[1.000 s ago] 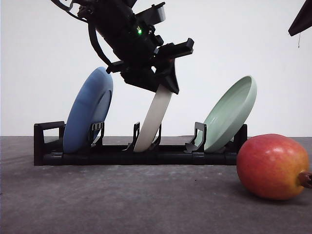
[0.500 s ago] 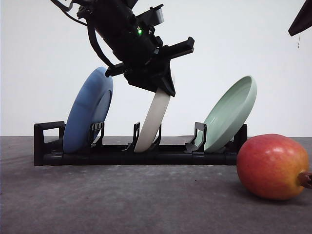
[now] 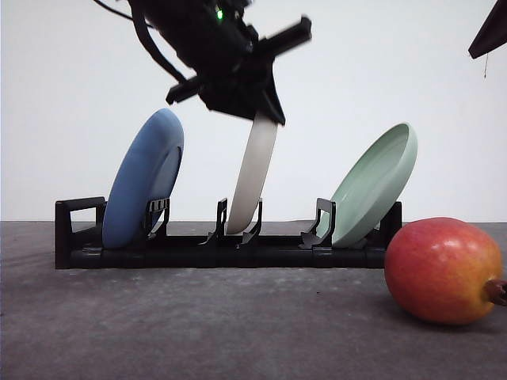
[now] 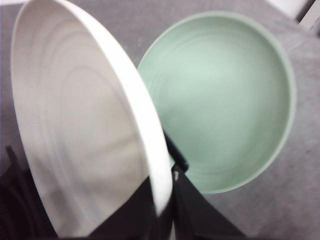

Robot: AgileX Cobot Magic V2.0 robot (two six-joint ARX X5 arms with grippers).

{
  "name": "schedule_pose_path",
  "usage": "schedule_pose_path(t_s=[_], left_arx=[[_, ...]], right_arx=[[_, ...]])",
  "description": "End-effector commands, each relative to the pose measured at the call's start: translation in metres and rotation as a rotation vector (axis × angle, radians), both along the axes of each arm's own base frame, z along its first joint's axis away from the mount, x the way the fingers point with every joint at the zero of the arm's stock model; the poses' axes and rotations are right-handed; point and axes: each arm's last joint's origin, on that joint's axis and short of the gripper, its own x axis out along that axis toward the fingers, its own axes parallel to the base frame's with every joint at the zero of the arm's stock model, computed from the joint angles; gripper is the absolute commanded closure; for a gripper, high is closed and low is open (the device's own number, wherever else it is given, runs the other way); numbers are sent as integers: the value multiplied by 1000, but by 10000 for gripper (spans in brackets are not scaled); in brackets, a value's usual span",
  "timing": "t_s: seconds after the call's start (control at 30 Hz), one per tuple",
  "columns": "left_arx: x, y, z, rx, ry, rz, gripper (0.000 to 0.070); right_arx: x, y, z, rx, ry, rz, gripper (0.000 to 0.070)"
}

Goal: Place pomegranate in white plate

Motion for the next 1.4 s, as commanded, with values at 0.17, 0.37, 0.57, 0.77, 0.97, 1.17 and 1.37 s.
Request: schedule_pose_path(t_s=[0.17, 0.37, 0.57, 0.77, 0.97, 1.17, 1.37], left_arx=[[-13, 5, 37, -131, -44, -49, 698], [-33, 16, 66, -208, -77, -100, 697], [-67, 30, 76, -283, -99, -128, 696], [-104, 48, 56, -351, -147, -158, 696], [-130, 67, 33, -323, -147, -163, 696], [-149, 76, 19, -110, -182, -252, 696], [-164, 71, 4, 201, -272, -407, 696]], right_arx=[[0, 1, 5, 16, -17, 0, 305], [0, 1, 5, 16, -17, -1, 305], [0, 1, 5, 15, -16, 0, 305], [0, 1, 5, 15, -16, 0, 305], [0, 1, 5, 14, -13, 0, 305], [0, 1, 5, 14, -13, 0, 305], [0, 1, 5, 14, -13, 0, 305]])
